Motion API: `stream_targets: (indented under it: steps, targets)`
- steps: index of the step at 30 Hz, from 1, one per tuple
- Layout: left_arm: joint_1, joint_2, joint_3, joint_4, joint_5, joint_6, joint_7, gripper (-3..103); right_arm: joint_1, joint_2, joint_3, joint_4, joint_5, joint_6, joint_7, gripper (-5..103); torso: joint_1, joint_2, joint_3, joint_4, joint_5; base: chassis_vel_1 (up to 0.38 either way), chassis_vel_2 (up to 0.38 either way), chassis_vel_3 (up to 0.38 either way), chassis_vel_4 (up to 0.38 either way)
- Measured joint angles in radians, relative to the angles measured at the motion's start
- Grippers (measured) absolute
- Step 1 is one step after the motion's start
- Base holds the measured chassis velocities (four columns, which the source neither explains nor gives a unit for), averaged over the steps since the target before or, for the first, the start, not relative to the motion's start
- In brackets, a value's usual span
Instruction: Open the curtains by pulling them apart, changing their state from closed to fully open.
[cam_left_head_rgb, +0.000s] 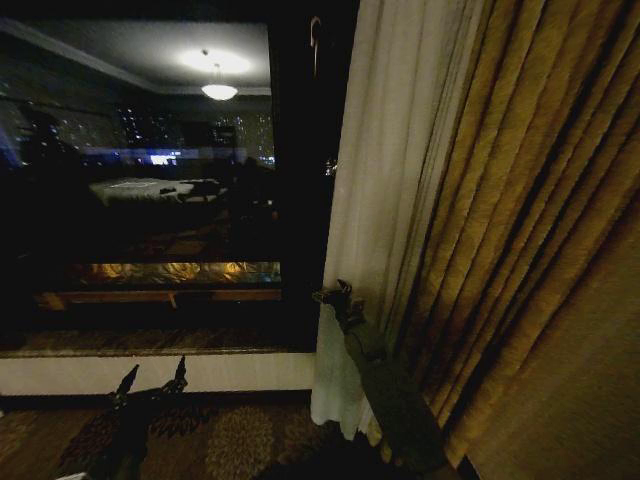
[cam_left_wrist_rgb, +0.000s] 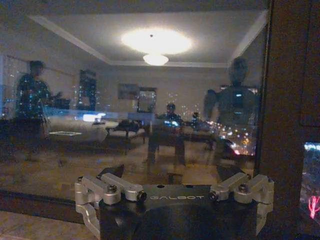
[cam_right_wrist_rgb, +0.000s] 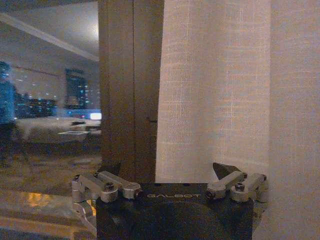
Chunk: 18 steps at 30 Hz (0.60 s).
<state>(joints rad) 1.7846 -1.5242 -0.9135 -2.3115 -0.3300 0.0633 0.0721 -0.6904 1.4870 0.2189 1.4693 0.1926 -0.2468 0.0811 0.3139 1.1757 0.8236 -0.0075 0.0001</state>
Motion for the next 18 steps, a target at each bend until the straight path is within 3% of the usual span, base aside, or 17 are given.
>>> stream_targets:
  steps: [5,13,14,15,17,18]
  targets:
    - [0.0,0.001,-0.002,0.0,0.0,-0.001,0.0,100,0.026,0.018,0.01,-0.044,-0.035,0.021,0.015,95,0.0,0.0,0.0,-0.0001,0.0,0.0,0.0,0.0,0.0]
    - [-0.003,0.002,0.0,0.001,-0.001,-0.002,0.0,100,0.054,0.027,0.027,-0.107,-0.078,0.057,0.047,63,0.0,0.0,0.0,-0.0001,0.0001,0.0,0.0,0.0,0.0]
    - [-0.003,0.003,0.001,0.001,-0.001,-0.002,0.0,100,0.054,0.025,0.028,-0.107,-0.078,0.058,0.048,63,0.0,0.0,0.0,-0.0002,0.0001,0.0,0.0,0.0,0.0]
    - [-0.005,0.004,0.002,0.001,-0.001,-0.002,0.0,100,0.054,0.024,0.029,-0.107,-0.078,0.06,0.052,52,0.0,0.0,0.0,-0.0002,0.0001,0.0,0.0,0.0,0.0]
    - [-0.006,0.005,0.003,0.001,-0.001,-0.002,0.0,100,0.054,0.023,0.03,-0.107,-0.079,0.061,0.052,52,0.0,0.0,0.0,-0.0002,0.0001,0.0,0.0,0.0,0.0]
    - [-0.007,0.006,0.004,0.001,-0.001,-0.002,0.0,100,0.054,0.022,0.03,-0.107,-0.078,0.062,0.052,47,0.0,0.0,0.0,-0.0002,0.0001,0.0,0.0,0.0,0.0]
